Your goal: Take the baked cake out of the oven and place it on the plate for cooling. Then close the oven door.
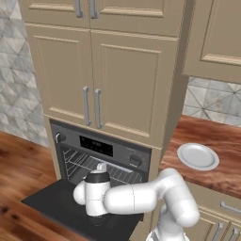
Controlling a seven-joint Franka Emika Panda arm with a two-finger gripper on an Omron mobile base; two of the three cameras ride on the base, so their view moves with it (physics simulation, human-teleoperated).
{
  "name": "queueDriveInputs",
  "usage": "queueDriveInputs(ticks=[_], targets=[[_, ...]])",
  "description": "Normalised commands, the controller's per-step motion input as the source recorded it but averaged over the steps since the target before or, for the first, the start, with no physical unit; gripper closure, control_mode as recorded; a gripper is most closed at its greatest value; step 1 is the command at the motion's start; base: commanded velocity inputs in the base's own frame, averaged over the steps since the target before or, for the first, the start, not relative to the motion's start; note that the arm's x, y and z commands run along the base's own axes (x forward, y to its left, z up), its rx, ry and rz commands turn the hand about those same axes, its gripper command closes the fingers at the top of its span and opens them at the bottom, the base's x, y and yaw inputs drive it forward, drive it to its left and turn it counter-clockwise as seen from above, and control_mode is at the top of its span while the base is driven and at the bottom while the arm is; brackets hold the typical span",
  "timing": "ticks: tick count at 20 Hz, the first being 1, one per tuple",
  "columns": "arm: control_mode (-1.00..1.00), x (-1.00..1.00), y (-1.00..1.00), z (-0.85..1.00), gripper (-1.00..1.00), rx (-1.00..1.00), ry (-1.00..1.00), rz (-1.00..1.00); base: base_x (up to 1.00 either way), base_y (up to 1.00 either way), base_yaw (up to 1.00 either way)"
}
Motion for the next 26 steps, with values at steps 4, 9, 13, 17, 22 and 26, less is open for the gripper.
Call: queueDriveInputs(ticks=[4, 9, 13, 17, 22, 26], targets=[[-1.00, -0.42, 1.00, -1.00, 1.00, -0.18, 0.27, 0.00, 0.00, 0.00, 0.00], [-1.00, -0.47, 1.00, -1.00, 1.00, -0.16, 0.40, 0.00, 0.00, 0.00, 0.00], [-1.00, -0.68, 1.00, -1.00, 1.00, -0.20, 0.40, 0.00, 0.00, 0.00, 0.00], [-1.00, -0.95, 1.00, -1.00, 1.00, -0.24, 0.37, 0.00, 0.00, 0.00, 0.00], [-1.00, -0.92, 1.00, -1.00, 1.00, -0.26, 0.42, 0.00, 0.00, 0.00, 0.00], [-1.00, -0.95, 1.00, -1.00, 1.00, -0.26, 0.46, 0.00, 0.00, 0.00, 0.00]])
